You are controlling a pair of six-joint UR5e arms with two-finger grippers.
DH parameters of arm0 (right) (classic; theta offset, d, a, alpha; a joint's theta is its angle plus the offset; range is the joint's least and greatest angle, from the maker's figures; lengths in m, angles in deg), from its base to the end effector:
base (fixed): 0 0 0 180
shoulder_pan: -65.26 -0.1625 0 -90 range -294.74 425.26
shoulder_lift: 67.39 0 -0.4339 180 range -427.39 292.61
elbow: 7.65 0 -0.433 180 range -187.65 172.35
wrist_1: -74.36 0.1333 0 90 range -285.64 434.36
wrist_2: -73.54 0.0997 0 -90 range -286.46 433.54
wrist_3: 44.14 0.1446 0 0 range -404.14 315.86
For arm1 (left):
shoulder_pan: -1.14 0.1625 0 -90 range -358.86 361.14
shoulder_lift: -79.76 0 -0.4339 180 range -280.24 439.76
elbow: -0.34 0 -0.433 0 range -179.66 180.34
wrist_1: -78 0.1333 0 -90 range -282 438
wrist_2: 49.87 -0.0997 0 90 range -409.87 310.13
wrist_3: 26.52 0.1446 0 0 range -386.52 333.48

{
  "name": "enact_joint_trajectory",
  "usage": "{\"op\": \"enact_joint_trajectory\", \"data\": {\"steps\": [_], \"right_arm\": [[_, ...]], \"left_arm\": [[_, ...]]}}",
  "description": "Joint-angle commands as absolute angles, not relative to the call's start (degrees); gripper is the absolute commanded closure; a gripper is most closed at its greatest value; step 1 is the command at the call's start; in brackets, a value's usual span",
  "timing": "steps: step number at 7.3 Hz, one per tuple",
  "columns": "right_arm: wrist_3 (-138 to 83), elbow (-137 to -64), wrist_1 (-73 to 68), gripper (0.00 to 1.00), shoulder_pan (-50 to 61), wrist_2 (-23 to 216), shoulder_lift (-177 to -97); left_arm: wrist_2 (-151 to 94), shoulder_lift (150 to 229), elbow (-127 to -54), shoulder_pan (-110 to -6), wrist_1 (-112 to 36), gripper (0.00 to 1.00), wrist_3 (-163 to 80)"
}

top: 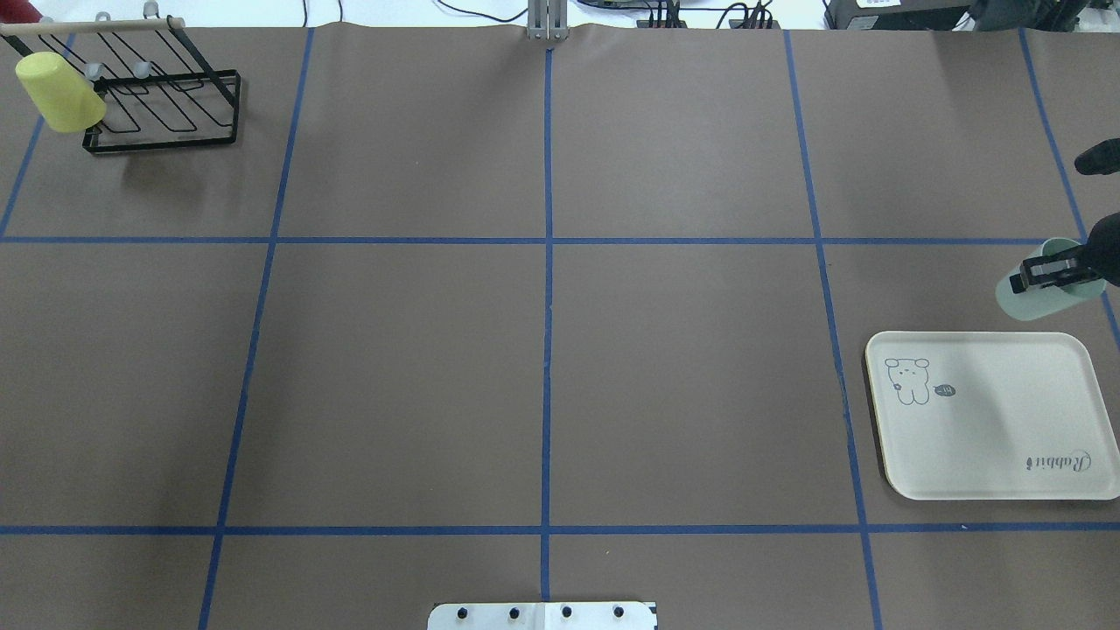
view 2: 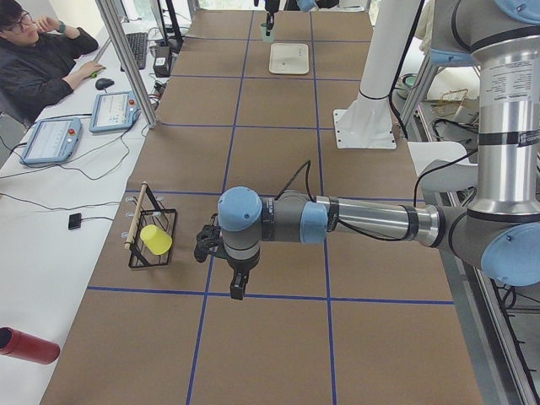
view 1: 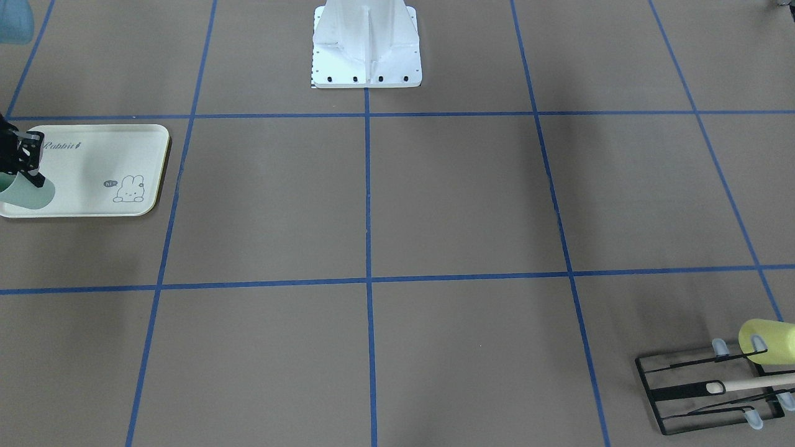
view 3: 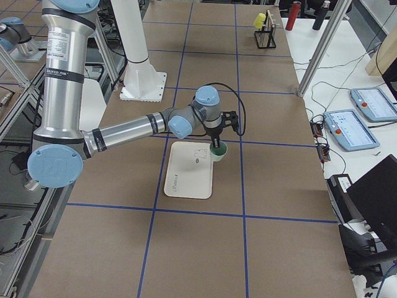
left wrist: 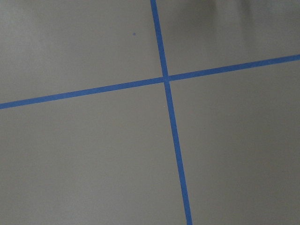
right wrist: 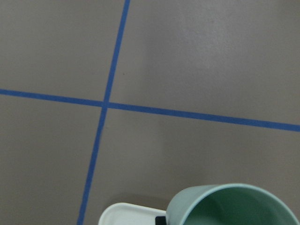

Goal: Left arm grabs green cup and hands to right arm on tray

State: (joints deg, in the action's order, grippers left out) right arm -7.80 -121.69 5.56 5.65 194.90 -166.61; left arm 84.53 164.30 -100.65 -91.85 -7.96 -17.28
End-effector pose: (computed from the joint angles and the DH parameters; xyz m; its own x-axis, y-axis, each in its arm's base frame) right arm -0.2040 -0.4627 0.5213 0.7111 -0.1472 0.6875 -0.0152 0.9744 0.2243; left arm -0.0578 -0.4897 0.6534 0.7136 0.1414 -0.6862 -0.0633 0.9884 0.1380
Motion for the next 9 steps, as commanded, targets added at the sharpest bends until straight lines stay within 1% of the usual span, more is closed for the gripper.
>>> {"op": "enact_joint_trajectory", "data": {"steps": [1, 3, 6, 7, 8, 9], "right_arm": [[-7.49, -122.78, 5.54, 1.0, 11.44, 189.67, -170.82], [-6.96, -123.13, 6.15, 1.0, 15.23, 188.5, -172.67], [-6.26, -123.13, 6.5, 1.0, 18.76, 186.92, -172.77], [-6.26, -123.13, 6.5, 0.95, 19.37, 186.48, -172.77], [-6.26, -123.05, 6.5, 0.69, 19.9, 186.22, -172.77], [-6.17, -123.05, 6.5, 0.46, 19.99, 186.21, -172.77]], "left_arm": [[84.69, 163.35, -101.0, -91.94, -8.04, 0.0, -17.38], [84.69, 163.34, -101.18, -91.94, -8.04, 0.0, -17.46], [84.6, 163.52, -101.18, -91.85, -8.04, 0.0, -17.55], [84.6, 163.52, -101.18, -91.85, -8.04, 0.0, -17.55], [84.6, 163.52, -101.09, -91.85, -8.13, 0.0, -17.55], [84.6, 163.61, -100.83, -91.85, -8.22, 0.0, -17.55]]}}
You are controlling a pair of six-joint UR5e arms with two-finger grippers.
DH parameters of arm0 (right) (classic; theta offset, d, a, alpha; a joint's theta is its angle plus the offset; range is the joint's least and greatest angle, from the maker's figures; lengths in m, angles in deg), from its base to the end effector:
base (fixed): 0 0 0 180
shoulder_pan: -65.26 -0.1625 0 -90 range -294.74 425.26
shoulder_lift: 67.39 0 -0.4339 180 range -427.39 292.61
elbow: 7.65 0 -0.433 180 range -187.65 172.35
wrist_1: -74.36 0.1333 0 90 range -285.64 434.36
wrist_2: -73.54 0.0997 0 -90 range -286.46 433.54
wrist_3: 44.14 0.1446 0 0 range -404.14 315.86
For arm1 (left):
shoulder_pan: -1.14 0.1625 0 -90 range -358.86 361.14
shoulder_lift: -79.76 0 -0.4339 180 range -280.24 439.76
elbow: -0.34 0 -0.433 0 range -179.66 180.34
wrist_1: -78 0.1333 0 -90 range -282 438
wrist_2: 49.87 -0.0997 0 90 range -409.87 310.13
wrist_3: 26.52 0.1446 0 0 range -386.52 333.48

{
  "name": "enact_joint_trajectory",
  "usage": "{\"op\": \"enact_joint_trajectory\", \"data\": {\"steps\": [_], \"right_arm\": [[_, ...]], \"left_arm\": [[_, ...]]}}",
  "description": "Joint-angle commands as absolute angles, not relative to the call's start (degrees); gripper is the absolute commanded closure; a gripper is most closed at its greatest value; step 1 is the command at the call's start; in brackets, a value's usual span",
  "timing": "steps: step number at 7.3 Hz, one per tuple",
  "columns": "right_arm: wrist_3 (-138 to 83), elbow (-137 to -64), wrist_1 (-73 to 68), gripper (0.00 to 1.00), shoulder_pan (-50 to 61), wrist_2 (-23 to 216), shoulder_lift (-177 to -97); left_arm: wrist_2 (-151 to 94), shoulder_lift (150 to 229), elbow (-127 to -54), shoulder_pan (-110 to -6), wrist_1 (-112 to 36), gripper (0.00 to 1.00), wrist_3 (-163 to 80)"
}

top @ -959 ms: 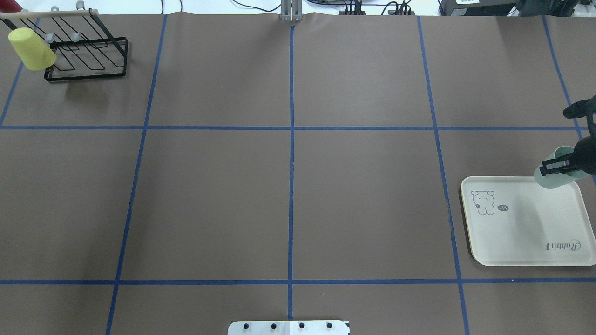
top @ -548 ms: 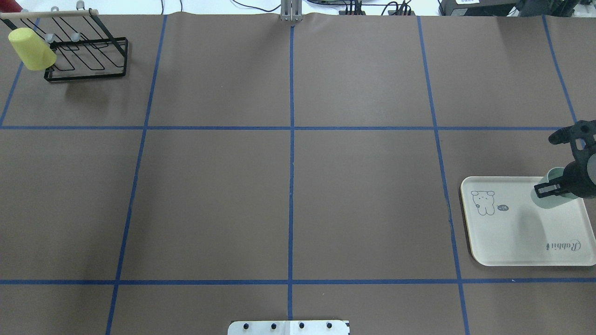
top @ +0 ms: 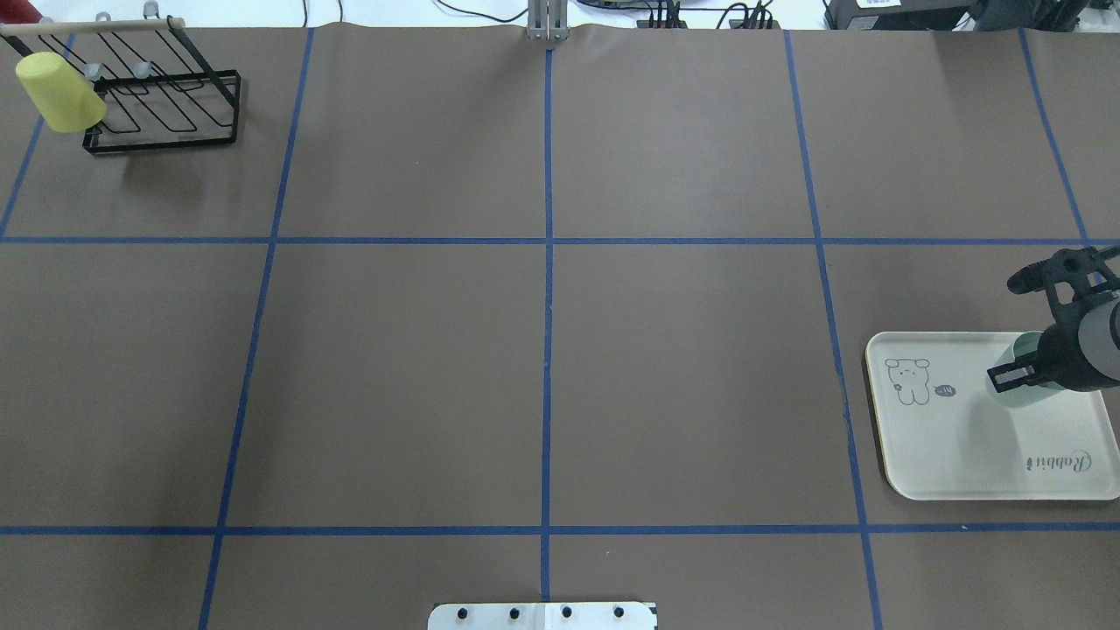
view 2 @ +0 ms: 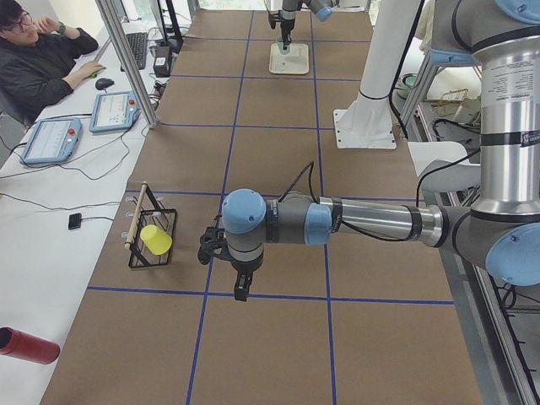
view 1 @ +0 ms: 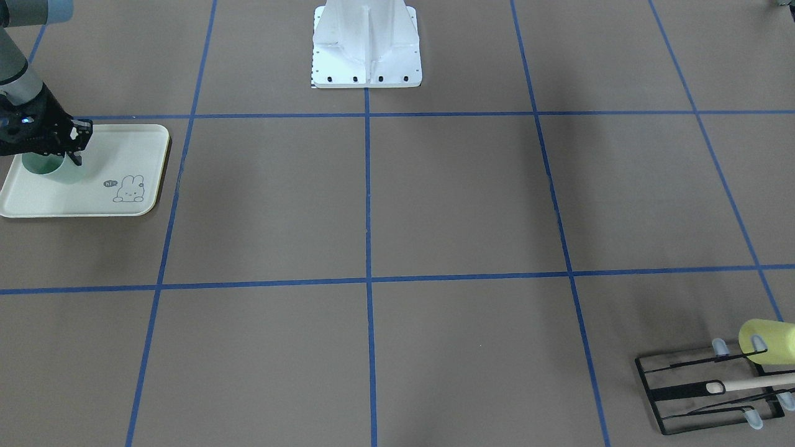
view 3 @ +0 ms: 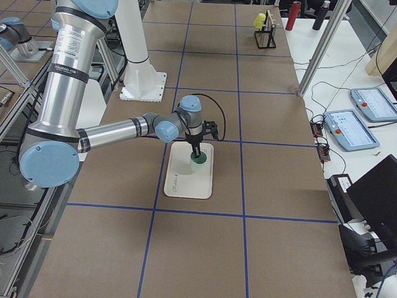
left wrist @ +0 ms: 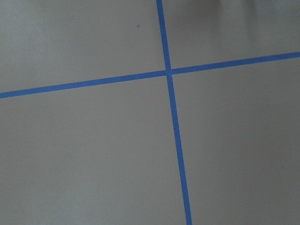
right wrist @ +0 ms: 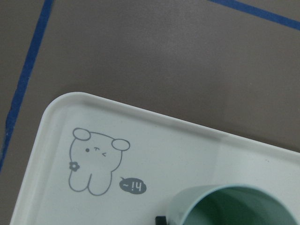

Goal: Left arm grabs green cup and hands to right arm on tray

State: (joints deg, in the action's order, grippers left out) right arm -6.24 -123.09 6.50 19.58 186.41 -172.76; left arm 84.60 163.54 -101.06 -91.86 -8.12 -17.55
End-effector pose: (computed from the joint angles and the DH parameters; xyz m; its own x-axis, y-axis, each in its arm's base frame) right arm -0.2709 -0.3878 0.5648 0.7691 -0.2531 0.5869 0.1504 0.9641 0.2186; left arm -0.0574 -0.4839 0.6557 0.7129 0.1344 -0.6883 -0.0596 0.9895 0.1316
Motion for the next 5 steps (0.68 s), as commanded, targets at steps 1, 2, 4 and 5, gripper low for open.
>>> {"op": "enact_joint_trajectory", "data": {"steps": [1, 2, 4, 5], "right_arm": [[-6.17, -123.05, 6.5, 0.27, 20.17, 185.95, -172.68], [-6.17, -123.05, 6.5, 0.09, 20.17, 185.95, -172.68], [-6.17, -124.79, 6.5, 0.01, 19.56, 185.42, -172.25], [-6.43, -125.85, 6.42, 0.01, 16.42, 185.68, -172.16]], "left_arm": [[84.6, 163.61, -100.83, -91.85, -8.22, 0.0, -17.55], [84.6, 163.61, -100.74, -91.85, -8.22, 0.0, -17.55], [84.6, 163.61, -100.74, -91.85, -8.22, 0.0, -17.55], [84.6, 163.61, -100.74, -91.85, -8.22, 0.0, -17.55]]}}
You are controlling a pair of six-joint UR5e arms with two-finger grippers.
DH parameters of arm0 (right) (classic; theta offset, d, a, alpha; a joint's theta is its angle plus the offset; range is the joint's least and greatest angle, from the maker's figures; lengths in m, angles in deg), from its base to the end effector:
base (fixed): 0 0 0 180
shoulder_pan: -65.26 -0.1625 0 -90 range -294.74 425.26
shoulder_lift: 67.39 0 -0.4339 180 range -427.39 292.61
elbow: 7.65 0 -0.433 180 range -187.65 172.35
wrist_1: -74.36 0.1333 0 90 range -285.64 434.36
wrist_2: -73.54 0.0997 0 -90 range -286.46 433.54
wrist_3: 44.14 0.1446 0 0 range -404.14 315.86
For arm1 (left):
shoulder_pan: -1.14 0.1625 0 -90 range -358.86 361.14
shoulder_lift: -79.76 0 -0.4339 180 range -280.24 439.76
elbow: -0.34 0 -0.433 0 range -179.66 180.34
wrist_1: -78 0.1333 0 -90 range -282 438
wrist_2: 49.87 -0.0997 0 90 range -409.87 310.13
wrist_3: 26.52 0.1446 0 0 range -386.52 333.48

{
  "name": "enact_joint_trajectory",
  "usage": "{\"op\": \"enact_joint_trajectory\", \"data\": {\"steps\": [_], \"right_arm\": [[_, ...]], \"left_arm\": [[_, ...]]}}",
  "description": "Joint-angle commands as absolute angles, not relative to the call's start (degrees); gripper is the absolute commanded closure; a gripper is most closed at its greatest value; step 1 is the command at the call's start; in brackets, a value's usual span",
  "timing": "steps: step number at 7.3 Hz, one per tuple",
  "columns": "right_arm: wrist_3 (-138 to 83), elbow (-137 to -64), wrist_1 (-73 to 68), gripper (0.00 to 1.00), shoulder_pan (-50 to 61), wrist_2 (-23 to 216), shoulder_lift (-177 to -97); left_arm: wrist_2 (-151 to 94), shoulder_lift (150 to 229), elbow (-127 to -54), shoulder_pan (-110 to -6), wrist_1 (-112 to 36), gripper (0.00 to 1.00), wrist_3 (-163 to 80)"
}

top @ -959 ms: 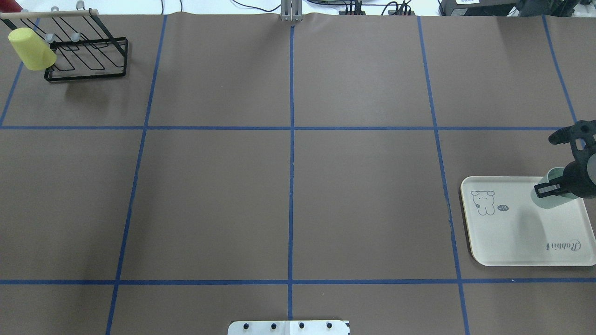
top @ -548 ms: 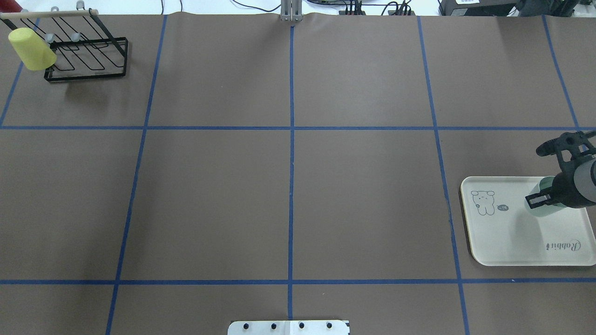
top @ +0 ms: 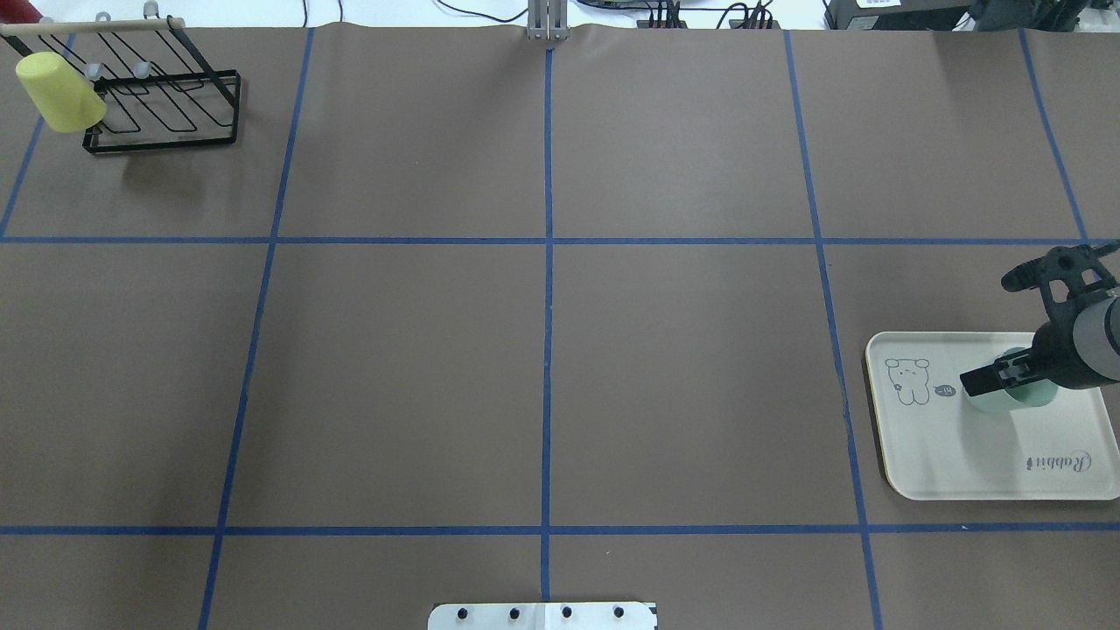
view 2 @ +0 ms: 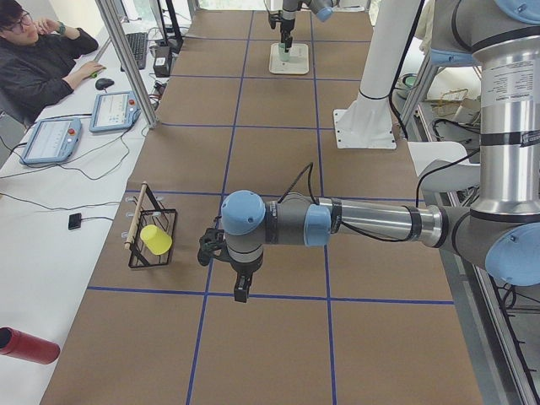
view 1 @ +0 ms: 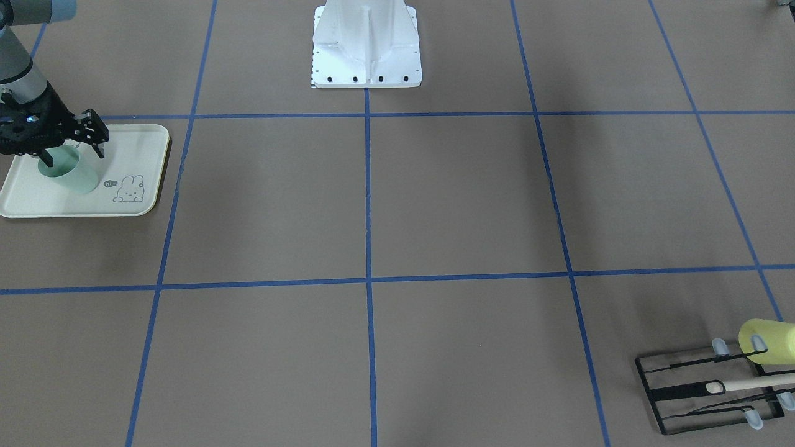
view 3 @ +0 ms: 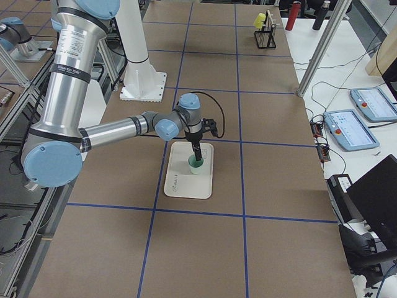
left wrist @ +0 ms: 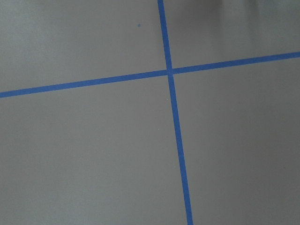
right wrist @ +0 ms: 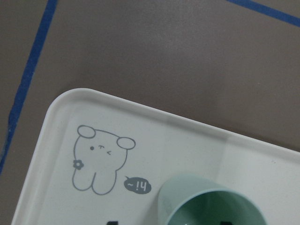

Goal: Left arm grabs green cup and hands to right arm on tray

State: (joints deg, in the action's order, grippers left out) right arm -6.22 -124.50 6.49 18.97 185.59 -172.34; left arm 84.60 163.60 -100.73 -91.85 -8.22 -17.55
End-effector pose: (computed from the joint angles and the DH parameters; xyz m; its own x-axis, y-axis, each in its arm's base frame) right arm -0.2672 -0.3939 0.5477 0.7659 -0.2569 0.5894 0.1292 0.9595 0.2503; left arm -0.0573 -0.4842 0.6580 0.7128 0.1325 -0.6888 -0.0597 0.9899 0.1287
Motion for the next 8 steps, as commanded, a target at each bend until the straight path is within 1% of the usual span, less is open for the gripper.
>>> {"op": "enact_joint_trajectory", "data": {"steps": [1, 3, 4, 6, 7, 8], "right_arm": [[-7.04, -126.21, 5.98, 0.01, 13.35, 186.73, -171.98], [-14.64, -125.07, 3.01, 0.01, 8.6, 190.93, -171.37], [-21.48, -125.07, -4.41, 0.01, 3.52, 193.57, -167.19], [-36.5, -123.67, -15.6, 0.01, -5.1, 195.44, -164.52], [-42.76, -119.66, -18.78, 0.01, -10.8, 198.75, -162.77], [-47.78, -114.22, -18.81, 0.01, -16.08, 202.09, -162.06]], "left_arm": [[84.69, 163.61, -100.65, -91.85, -8.31, 0.0, -17.47], [84.61, 163.61, -100.65, -91.85, -8.31, 0.0, -17.46], [84.6, 163.61, -100.65, -91.76, -8.4, 0.0, -17.47], [84.52, 163.61, -100.21, -91.76, -8.4, 0.0, -17.29], [84.43, 163.69, -99.95, -91.76, -8.4, 0.0, -17.46], [84.6, 163.69, -99.69, -91.76, -8.4, 0.0, -17.47]]}}
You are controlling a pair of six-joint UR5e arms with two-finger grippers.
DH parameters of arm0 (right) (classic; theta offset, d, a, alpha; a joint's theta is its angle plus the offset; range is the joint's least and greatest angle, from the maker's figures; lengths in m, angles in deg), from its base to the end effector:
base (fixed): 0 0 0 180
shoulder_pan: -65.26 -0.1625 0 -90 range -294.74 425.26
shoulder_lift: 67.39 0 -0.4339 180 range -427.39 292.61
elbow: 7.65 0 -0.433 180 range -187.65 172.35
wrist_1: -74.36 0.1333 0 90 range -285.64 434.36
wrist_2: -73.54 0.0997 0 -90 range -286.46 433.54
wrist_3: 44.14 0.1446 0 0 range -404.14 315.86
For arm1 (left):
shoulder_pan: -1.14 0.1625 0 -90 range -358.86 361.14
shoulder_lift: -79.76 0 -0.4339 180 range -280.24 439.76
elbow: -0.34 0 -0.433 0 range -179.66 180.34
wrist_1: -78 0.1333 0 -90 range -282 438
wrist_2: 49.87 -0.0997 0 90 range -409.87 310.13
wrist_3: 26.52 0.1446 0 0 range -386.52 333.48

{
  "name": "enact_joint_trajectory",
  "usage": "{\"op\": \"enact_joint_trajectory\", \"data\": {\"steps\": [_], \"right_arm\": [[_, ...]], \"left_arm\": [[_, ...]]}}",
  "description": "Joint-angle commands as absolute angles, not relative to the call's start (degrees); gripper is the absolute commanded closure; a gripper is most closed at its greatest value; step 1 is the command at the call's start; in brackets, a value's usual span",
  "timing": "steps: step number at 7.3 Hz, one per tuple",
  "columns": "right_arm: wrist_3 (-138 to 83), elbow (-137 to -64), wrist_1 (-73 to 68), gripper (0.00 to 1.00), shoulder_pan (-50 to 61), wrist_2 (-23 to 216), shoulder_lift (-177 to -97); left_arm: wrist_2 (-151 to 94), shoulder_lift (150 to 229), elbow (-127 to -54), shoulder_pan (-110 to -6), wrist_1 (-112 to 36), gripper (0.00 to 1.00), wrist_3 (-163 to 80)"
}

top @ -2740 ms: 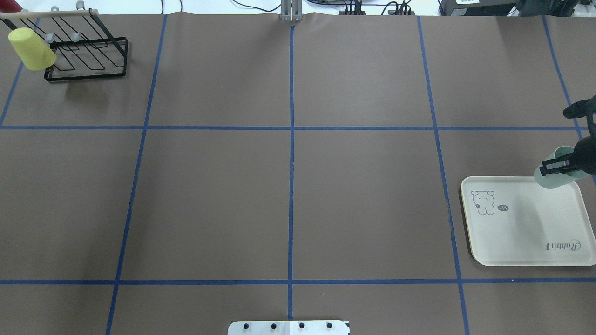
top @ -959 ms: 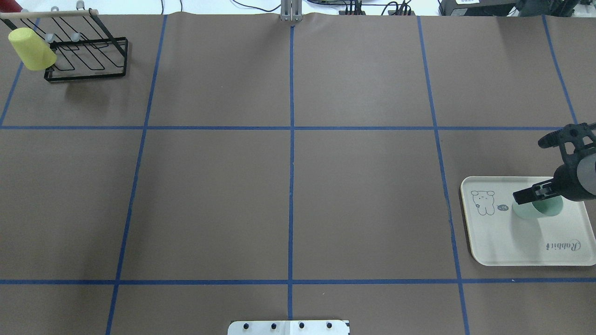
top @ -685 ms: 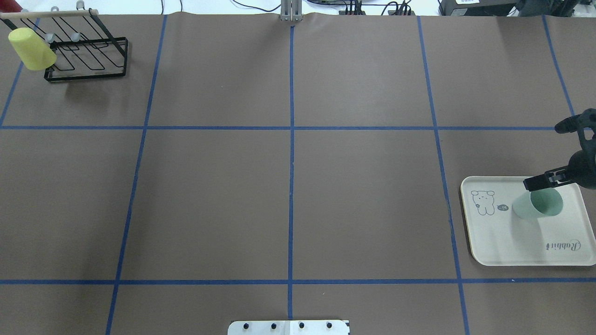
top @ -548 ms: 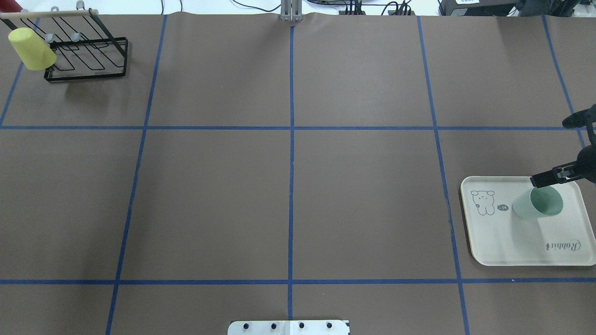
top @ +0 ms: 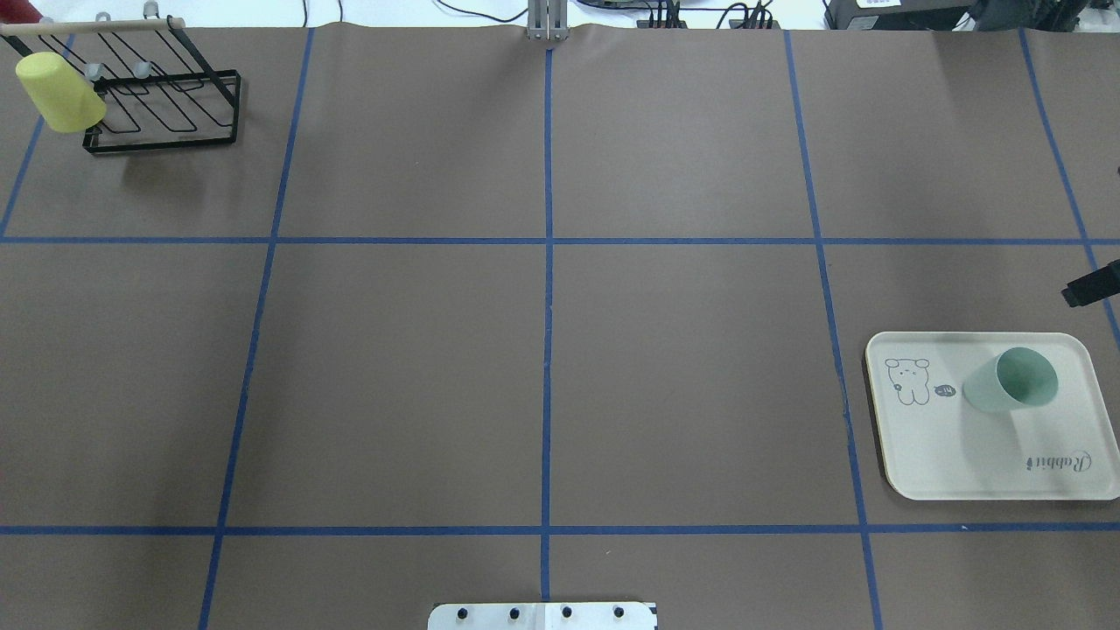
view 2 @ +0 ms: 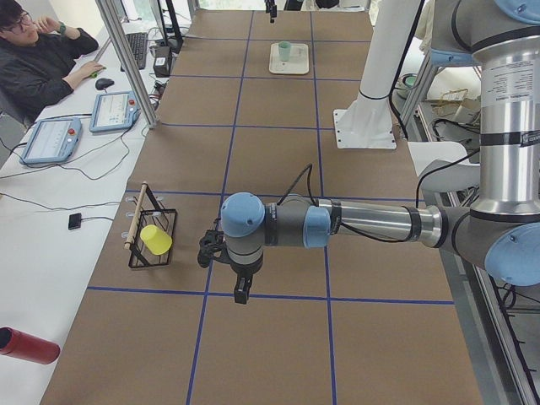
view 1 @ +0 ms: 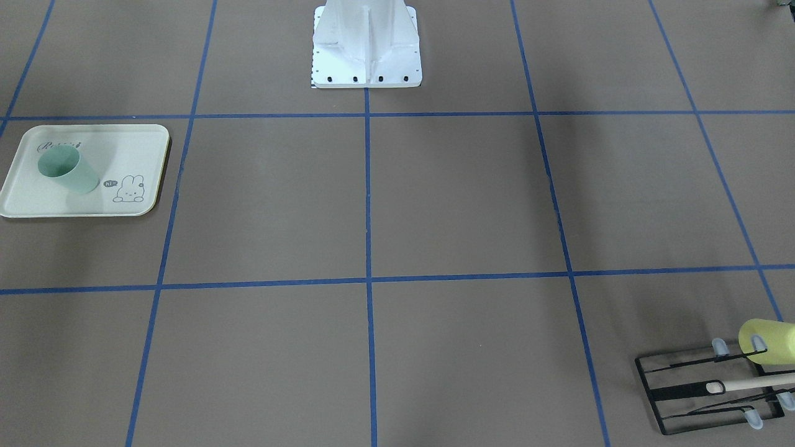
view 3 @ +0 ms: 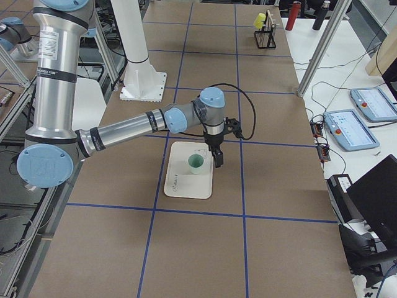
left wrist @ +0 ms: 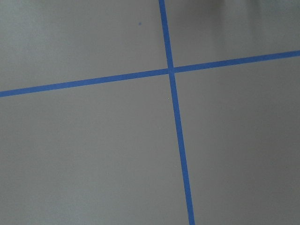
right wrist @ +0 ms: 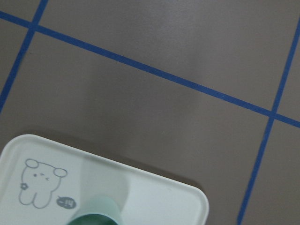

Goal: Left arm grabs green cup and hands to right arm on tray

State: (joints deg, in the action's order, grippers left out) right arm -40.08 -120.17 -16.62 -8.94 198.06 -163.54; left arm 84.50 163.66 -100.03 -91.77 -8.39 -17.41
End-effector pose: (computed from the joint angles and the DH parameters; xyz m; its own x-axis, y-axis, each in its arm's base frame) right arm -0.0858 -0.4919 0.5603 0.7685 -0.3024 0.5638 0.2086 0.9515 0.2260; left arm -0.0568 -0.4843 0.6639 0.7134 0.1302 -0.6886 -0.0630 0.9905 0.1221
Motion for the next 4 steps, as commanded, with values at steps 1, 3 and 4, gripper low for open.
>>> {"op": "enact_joint_trajectory", "data": {"steps": [1, 3, 4], "right_arm": [[-53.05, -109.82, -18.81, 0.01, -20.13, 202.9, -162.05], [-56.17, -108.19, -23.26, 0.01, -25.07, 202.91, -162.57], [-56.18, -108.8, -25.03, 0.01, -26.22, 203.0, -162.75]], "left_arm": [[84.6, 163.69, -99.68, -91.76, -8.4, 0.0, -17.55], [84.17, 163.61, -98.98, -91.76, -8.4, 0.0, -17.12], [84.17, 163.78, -97.67, -91.76, -8.48, 0.0, -16.85]]}}
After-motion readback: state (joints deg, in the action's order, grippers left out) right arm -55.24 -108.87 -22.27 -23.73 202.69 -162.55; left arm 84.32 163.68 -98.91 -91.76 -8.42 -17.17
